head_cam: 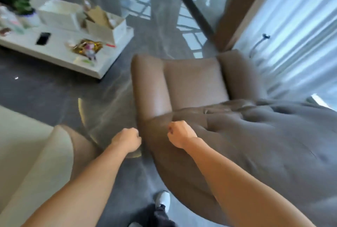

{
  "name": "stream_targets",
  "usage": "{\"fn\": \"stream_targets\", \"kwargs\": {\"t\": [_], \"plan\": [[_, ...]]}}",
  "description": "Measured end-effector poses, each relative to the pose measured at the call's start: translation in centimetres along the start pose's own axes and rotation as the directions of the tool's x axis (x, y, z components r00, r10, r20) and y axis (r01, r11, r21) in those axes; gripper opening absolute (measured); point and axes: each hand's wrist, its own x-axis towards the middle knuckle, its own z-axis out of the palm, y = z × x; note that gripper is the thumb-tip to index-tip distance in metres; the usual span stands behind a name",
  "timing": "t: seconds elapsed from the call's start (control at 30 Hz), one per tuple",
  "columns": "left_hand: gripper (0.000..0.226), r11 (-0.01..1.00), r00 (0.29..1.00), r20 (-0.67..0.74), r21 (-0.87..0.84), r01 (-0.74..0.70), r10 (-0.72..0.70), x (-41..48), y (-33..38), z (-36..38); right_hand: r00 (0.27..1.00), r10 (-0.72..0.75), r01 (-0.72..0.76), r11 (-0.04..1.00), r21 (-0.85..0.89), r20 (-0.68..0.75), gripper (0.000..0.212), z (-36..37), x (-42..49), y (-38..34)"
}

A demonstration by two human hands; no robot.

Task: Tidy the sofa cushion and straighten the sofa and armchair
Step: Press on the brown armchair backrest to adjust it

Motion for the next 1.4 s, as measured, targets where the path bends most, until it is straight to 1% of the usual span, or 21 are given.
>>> {"fn": "stream_targets", "kwargs": {"t": [0.07,0.13,0.2,0.27,0.3,0.4,0.5,0.57,0.73,0.83,1.0,1.1,1.27,1.4], "plan": [[0.022,0.995,0.995,0.034,-0.013,-0.097,0.097,0.2,4.6,0.6,0.997,0.006,-0.009,0.999,-0.032,-0.077,0.033,-1.0,-1.4,2.6],[0.021,0.987,0.986,0.052,-0.035,-0.158,0.160,0.0,8.5,1.3,0.996,0.020,-0.028,0.995,-0.091,-0.087,0.039,-2.1,-2.6,4.7],[0.028,0.984,0.983,0.062,-0.043,-0.173,0.175,-0.3,11.5,2.0,0.997,0.065,-0.071,0.986,-0.150,-0.044,0.039,-3.7,-3.4,6.8],[0.035,0.987,0.985,0.069,-0.031,-0.157,0.158,-0.3,13.7,2.3,0.994,0.111,-0.113,0.979,-0.167,-0.025,0.037,-4.8,-4.2,8.8],[0.038,0.989,0.987,0.069,-0.035,-0.143,0.145,-0.2,14.4,2.4,0.994,0.110,-0.111,0.979,-0.172,-0.020,0.040,-5.1,-4.6,9.4],[0.050,0.991,0.985,0.106,-0.040,-0.130,0.134,0.3,15.6,3.0,0.999,0.047,-0.050,0.968,-0.247,-0.018,0.062,-3.9,-6.0,9.7],[0.059,0.994,0.976,0.192,-0.021,-0.104,0.106,0.8,16.1,4.4,0.997,-0.013,-0.010,0.958,-0.287,-0.079,0.077,-2.3,-7.1,10.0],[0.061,0.996,0.969,0.230,-0.015,-0.084,0.086,0.7,16.4,5.2,0.994,-0.033,0.002,0.955,-0.297,-0.101,0.079,-2.1,-7.5,10.7],[0.065,0.995,0.954,0.292,0.047,-0.092,0.075,-0.3,17.5,6.8,0.992,-0.045,0.005,0.946,-0.323,-0.116,0.078,-0.6,-9.1,12.5],[0.063,0.987,0.934,0.340,0.070,-0.143,0.111,-0.8,18.0,8.3,0.997,-0.037,0.009,0.938,-0.347,-0.074,0.080,-0.1,-10.1,14.1],[0.072,0.997,0.946,0.319,0.027,-0.067,0.055,-2.5,19.8,10.5,0.999,-0.031,0.017,0.928,-0.371,-0.032,0.079,-0.2,-11.9,16.7],[0.073,0.999,0.956,0.293,0.012,-0.029,0.024,-3.5,21.3,11.7,0.999,-0.052,0.042,0.922,-0.384,-0.015,0.080,-0.5,-12.6,18.6],[0.072,1.000,0.974,0.228,-0.004,0.000,0.001,-4.6,24.3,13.0,0.992,-0.128,0.114,0.910,-0.399,-0.010,0.080,-1.7,-12.7,22.1],[0.072,0.993,0.978,0.193,-0.072,0.091,-0.075,-5.4,27.1,13.8,0.979,-0.206,0.193,0.893,-0.406,0.012,0.080,-2.9,-12.5,25.0]]}}
